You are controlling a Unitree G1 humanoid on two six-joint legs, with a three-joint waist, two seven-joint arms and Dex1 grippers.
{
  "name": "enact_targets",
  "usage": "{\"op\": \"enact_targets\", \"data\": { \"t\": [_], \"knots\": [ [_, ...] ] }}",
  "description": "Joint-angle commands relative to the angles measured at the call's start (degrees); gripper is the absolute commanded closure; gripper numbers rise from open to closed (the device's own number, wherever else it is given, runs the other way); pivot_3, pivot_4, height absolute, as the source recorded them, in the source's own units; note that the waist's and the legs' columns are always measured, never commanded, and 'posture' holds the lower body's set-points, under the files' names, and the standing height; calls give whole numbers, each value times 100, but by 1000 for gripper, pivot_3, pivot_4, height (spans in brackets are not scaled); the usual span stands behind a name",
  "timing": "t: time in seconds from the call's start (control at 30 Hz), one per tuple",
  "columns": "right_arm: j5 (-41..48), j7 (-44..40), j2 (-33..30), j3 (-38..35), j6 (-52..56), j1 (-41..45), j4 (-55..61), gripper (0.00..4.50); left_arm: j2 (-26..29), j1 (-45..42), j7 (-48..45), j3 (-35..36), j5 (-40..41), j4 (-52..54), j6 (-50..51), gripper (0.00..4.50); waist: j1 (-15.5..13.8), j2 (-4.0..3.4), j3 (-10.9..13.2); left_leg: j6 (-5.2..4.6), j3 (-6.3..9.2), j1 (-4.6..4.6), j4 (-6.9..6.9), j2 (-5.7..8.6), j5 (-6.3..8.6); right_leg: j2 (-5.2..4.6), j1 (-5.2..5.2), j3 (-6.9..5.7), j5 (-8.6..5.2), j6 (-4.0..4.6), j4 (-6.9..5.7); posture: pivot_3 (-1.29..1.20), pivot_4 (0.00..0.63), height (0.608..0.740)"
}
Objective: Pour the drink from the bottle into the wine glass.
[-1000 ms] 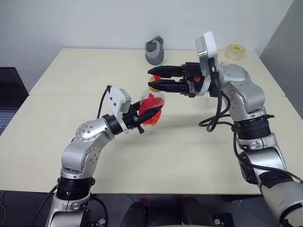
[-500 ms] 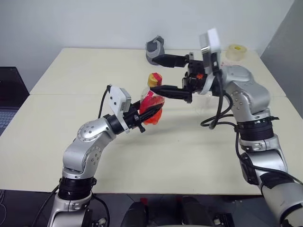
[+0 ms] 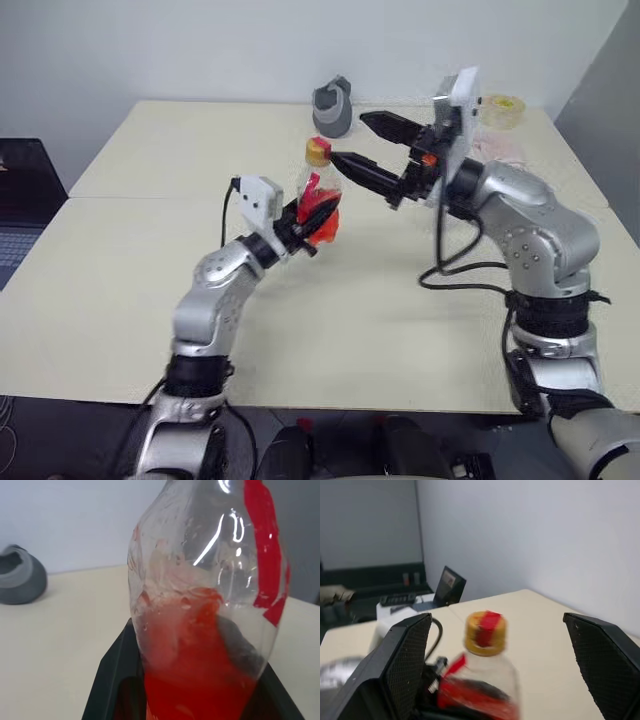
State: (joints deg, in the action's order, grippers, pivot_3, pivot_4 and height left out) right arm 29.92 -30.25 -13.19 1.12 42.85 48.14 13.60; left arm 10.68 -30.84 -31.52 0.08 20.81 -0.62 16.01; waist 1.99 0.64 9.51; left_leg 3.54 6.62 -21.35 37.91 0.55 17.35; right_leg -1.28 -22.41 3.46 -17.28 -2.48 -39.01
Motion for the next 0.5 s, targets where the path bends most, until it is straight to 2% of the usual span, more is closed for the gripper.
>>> {"op": "enact_targets", "data": {
  "t": [0.03,0.17,0.5],
  "knots": [
    [-241,456,109,98,25,134,132,0,-167,-260,21,-71,-237,-347,-623,3206,-1,0,0,1,0,-5,0,1,0,0,-5,0,0,0,1,0,150,740],
    [-376,676,187,145,22,205,-52,0,-191,-323,-124,-102,-278,-493,-804,3206,14,1,-1,3,-19,-64,3,3,-3,0,-84,14,3,-2,-18,0,150,740],
    [-390,754,248,79,-20,318,-287,0,-66,-165,-321,-95,-280,-379,-794,3206,45,1,-1,2,-21,-69,3,-1,-3,-1,-92,14,4,0,-21,0,150,740]
  ]
}}
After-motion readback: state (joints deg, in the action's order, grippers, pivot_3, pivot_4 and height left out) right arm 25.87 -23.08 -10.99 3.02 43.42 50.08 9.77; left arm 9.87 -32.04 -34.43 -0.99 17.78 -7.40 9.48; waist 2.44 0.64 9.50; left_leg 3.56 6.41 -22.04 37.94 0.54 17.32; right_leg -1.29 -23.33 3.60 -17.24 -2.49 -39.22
